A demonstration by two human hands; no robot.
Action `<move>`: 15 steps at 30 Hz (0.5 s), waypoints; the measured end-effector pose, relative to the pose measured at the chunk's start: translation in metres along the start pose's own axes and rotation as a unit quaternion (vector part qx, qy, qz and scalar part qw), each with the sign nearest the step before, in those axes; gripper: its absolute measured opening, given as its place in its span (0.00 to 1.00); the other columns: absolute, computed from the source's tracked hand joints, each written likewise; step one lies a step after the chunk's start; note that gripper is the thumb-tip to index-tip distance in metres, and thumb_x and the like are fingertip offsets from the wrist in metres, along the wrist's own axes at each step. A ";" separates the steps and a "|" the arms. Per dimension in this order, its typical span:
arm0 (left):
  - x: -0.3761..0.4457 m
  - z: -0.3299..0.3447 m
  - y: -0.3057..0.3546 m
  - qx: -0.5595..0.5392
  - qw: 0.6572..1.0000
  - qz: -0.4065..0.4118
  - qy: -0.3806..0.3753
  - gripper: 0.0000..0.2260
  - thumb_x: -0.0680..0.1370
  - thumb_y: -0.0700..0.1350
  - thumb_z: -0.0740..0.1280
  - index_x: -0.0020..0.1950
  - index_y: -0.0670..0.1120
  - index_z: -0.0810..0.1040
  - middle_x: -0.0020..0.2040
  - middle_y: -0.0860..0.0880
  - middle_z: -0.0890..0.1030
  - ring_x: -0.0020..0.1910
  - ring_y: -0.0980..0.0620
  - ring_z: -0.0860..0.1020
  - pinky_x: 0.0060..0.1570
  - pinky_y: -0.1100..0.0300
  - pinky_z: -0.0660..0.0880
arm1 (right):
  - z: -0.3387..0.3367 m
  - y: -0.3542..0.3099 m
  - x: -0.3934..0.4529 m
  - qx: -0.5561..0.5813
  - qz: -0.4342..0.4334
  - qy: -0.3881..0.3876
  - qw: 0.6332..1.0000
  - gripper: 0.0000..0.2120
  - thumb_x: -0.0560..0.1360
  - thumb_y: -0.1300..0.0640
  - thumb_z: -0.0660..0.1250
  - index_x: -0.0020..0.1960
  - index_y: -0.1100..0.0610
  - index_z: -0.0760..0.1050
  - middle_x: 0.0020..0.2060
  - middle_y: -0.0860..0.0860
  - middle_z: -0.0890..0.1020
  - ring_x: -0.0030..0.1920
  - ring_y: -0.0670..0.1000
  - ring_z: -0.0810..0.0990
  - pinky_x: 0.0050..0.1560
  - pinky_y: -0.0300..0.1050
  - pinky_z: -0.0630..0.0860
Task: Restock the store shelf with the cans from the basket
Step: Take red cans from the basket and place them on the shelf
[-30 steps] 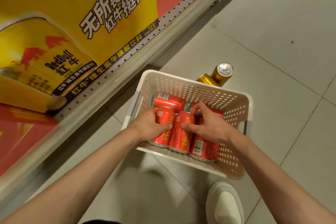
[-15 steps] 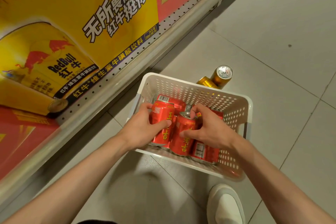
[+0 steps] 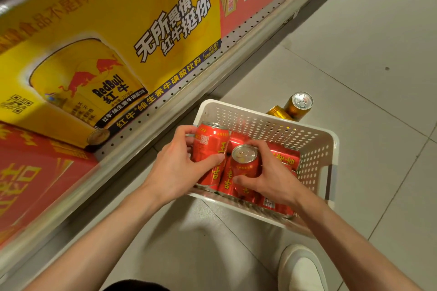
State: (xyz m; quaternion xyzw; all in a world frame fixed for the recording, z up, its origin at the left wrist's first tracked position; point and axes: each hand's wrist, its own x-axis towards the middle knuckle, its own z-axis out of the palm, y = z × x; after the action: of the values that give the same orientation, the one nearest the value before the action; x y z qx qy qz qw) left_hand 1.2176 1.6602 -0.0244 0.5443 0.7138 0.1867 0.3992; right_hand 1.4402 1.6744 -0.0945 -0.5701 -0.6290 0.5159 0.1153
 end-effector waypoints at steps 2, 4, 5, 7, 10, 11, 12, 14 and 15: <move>-0.001 -0.002 -0.001 -0.007 1.000 -0.003 0.005 0.31 0.68 0.62 0.77 0.65 0.59 0.66 0.53 0.62 0.78 0.51 0.65 0.79 0.55 0.59 0.78 | 0.004 0.000 0.000 0.017 0.003 0.004 1.000 0.39 0.68 0.46 0.81 0.70 0.43 0.62 0.59 0.40 0.77 0.58 0.41 0.80 0.60 0.38 0.78; -0.001 -0.003 -0.002 -0.016 1.000 -0.007 0.010 0.32 0.68 0.61 0.78 0.65 0.58 0.67 0.54 0.61 0.79 0.51 0.64 0.79 0.53 0.61 0.77 | 0.007 0.000 0.000 0.027 -0.005 0.014 1.000 0.36 0.68 0.45 0.81 0.68 0.39 0.63 0.57 0.35 0.77 0.57 0.37 0.79 0.59 0.34 0.77; -0.001 -0.003 -0.003 -0.022 1.000 -0.009 0.014 0.32 0.67 0.61 0.78 0.65 0.57 0.67 0.54 0.60 0.79 0.52 0.64 0.79 0.53 0.62 0.77 | 0.009 0.000 0.000 0.032 -0.008 0.019 0.999 0.35 0.68 0.45 0.81 0.66 0.37 0.64 0.57 0.33 0.77 0.56 0.34 0.79 0.57 0.32 0.76; -0.001 -0.005 -0.004 -0.041 0.999 -0.013 0.025 0.32 0.67 0.61 0.79 0.65 0.57 0.68 0.55 0.58 0.80 0.54 0.61 0.80 0.54 0.61 0.78 | 0.011 0.000 -0.001 0.051 -0.006 0.029 0.998 0.34 0.67 0.46 0.81 0.66 0.37 0.66 0.57 0.34 0.78 0.55 0.32 0.79 0.55 0.29 0.76; -0.004 -0.009 0.000 -0.089 0.994 -0.028 0.055 0.33 0.66 0.59 0.80 0.65 0.57 0.69 0.55 0.57 0.80 0.54 0.59 0.80 0.58 0.54 0.79 | 0.007 -0.008 -0.004 0.106 0.008 0.056 0.993 0.31 0.68 0.49 0.81 0.64 0.38 0.69 0.56 0.36 0.80 0.52 0.32 0.81 0.50 0.28 0.78; -0.006 -0.012 0.004 -0.105 0.992 -0.032 0.066 0.32 0.66 0.58 0.80 0.65 0.57 0.69 0.55 0.57 0.80 0.55 0.60 0.80 0.58 0.54 0.78 | 0.003 -0.014 -0.006 0.124 0.010 0.067 0.990 0.30 0.68 0.50 0.81 0.64 0.39 0.70 0.55 0.37 0.81 0.52 0.32 0.81 0.50 0.29 0.79; -0.009 -0.014 0.008 -0.120 0.989 -0.037 0.076 0.32 0.66 0.58 0.80 0.64 0.57 0.69 0.55 0.57 0.81 0.55 0.59 0.80 0.59 0.53 0.78 | -0.004 -0.021 -0.010 0.139 0.013 0.076 0.987 0.29 0.68 0.51 0.81 0.64 0.40 0.72 0.54 0.38 0.83 0.52 0.34 0.82 0.51 0.31 0.80; -0.016 -0.024 0.022 -0.140 0.985 -0.041 0.091 0.32 0.66 0.58 0.80 0.64 0.57 0.70 0.55 0.56 0.81 0.56 0.58 0.80 0.59 0.50 0.79 | -0.021 -0.042 -0.020 0.165 0.016 0.098 0.981 0.29 0.69 0.52 0.81 0.66 0.44 0.74 0.53 0.41 0.85 0.51 0.37 0.84 0.51 0.34 0.81; -0.020 -0.030 0.031 -0.145 0.984 -0.041 0.098 0.31 0.66 0.58 0.80 0.64 0.57 0.70 0.56 0.56 0.81 0.56 0.59 0.79 0.59 0.50 0.79 | -0.032 -0.054 -0.026 0.174 0.015 0.110 0.978 0.28 0.69 0.52 0.81 0.66 0.45 0.75 0.52 0.42 0.86 0.50 0.37 0.84 0.51 0.34 0.81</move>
State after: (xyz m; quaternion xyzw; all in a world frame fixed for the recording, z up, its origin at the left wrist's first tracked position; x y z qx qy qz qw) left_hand 1.2153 1.6568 0.0232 0.4300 0.7367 0.3239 0.4092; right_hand 1.4397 1.6789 -0.0262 -0.6038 -0.5044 0.5533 0.2736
